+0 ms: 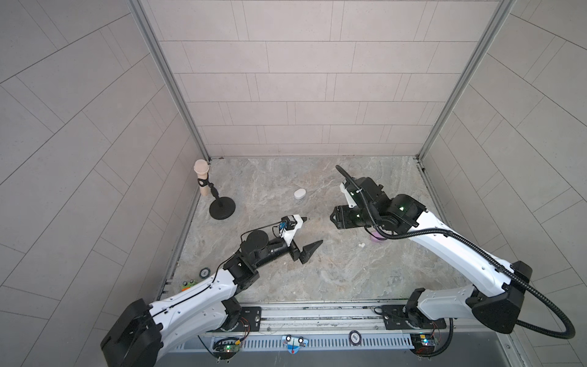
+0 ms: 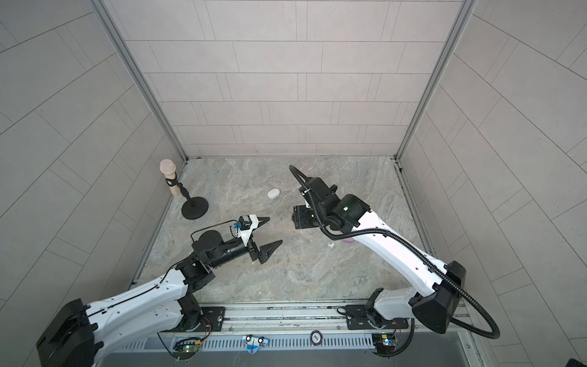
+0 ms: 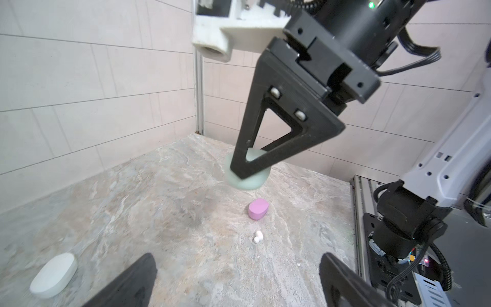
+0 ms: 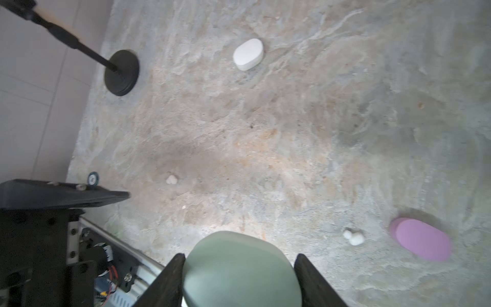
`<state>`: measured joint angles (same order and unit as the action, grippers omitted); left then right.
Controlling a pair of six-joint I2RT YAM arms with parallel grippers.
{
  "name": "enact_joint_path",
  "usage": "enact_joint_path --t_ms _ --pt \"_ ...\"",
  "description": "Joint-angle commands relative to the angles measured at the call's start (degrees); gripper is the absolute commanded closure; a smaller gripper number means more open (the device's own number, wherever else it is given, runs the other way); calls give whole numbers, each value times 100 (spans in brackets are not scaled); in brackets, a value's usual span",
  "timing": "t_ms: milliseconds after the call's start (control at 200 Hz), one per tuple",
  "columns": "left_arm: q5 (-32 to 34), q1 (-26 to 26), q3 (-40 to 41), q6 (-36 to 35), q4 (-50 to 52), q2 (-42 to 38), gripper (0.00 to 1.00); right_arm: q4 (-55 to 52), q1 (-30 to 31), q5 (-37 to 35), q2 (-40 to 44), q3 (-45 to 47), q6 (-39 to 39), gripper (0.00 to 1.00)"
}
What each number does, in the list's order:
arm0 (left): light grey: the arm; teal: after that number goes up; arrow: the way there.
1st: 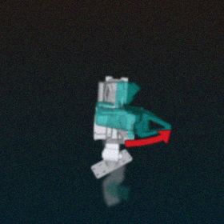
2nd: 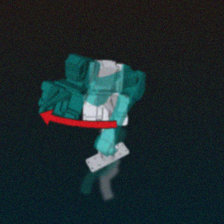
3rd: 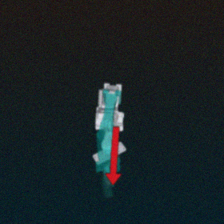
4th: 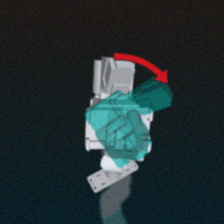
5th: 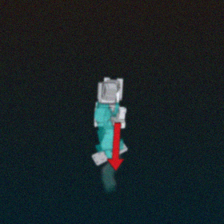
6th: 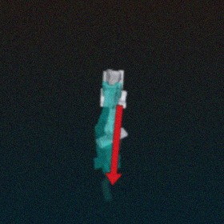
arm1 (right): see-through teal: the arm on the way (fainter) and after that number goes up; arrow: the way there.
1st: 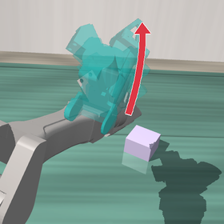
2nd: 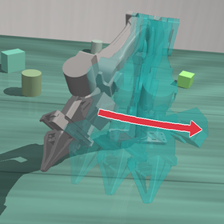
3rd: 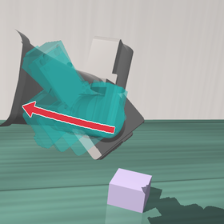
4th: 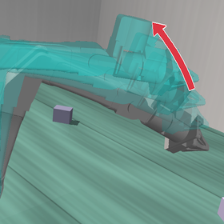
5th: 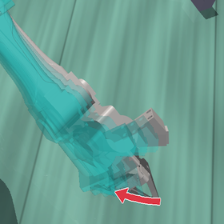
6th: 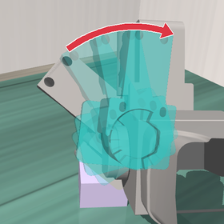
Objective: Insert wireless bluetooth earbuds into charging case
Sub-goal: Place the charging case at the middle-right of the table.
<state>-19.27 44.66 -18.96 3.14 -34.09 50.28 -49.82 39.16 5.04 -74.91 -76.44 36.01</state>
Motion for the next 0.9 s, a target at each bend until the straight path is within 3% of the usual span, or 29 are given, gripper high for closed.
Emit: enact_joint_path --t_ms 0,395,896 --pt "565 25 133 164 246 -294 0 200 -554 -276 94 419 -427 51" --pt "1476 18 256 319 1031 -923 0 1284 -2293 -653 -1329 1215 -1060 50" --pt "2086 12 209 425 1517 -1168 0 2056 -2821 -761 -2585 1598 -1148 48"
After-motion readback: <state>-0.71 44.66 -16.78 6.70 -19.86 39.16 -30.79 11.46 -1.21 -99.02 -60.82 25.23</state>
